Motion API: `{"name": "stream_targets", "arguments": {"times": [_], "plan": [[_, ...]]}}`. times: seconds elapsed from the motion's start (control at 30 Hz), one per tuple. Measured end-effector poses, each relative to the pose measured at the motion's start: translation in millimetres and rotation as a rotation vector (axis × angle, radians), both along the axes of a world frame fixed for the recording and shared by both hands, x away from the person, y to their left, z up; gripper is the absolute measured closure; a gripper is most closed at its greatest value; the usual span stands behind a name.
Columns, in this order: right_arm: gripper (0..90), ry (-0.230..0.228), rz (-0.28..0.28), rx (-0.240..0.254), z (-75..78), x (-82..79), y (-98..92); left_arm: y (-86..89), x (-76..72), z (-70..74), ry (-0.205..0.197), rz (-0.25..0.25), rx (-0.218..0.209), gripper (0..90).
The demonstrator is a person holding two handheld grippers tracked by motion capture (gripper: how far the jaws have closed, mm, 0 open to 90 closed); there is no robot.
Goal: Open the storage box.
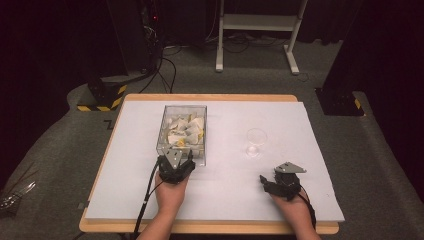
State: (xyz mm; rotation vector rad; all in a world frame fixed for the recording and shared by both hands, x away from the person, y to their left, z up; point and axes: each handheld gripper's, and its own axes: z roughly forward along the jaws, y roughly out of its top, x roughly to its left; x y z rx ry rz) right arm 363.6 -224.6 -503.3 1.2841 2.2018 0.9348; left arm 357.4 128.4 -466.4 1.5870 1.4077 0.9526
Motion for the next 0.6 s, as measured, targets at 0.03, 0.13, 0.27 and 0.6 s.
{"name": "stream_targets", "arguments": {"times": [0.03, 0.13, 0.27, 0.6], "plan": [[33.8, 0.0, 0.0, 0.0, 0.0, 0.0, 0.0, -0.4, -0.3, 0.0, 0.0, 0.0, 0.0, 31.9], [33.8, 0.0, 0.0, 0.0, 0.0, 0.0, -0.1, -1.4, -1.1, 0.3, 0.003, 0.005, -0.003, 32.0], [33.8, 0.0, 0.0, 0.0, 0.0, 0.0, 0.0, -1.0, -1.6, 0.7, 0.005, 0.003, -0.004, 32.0], [33.8, 0.0, 0.0, 0.0, 0.0, 0.1, -0.1, 0.5, -8.1, 1.6, 0.012, -0.009, -0.005, 32.3]]}}
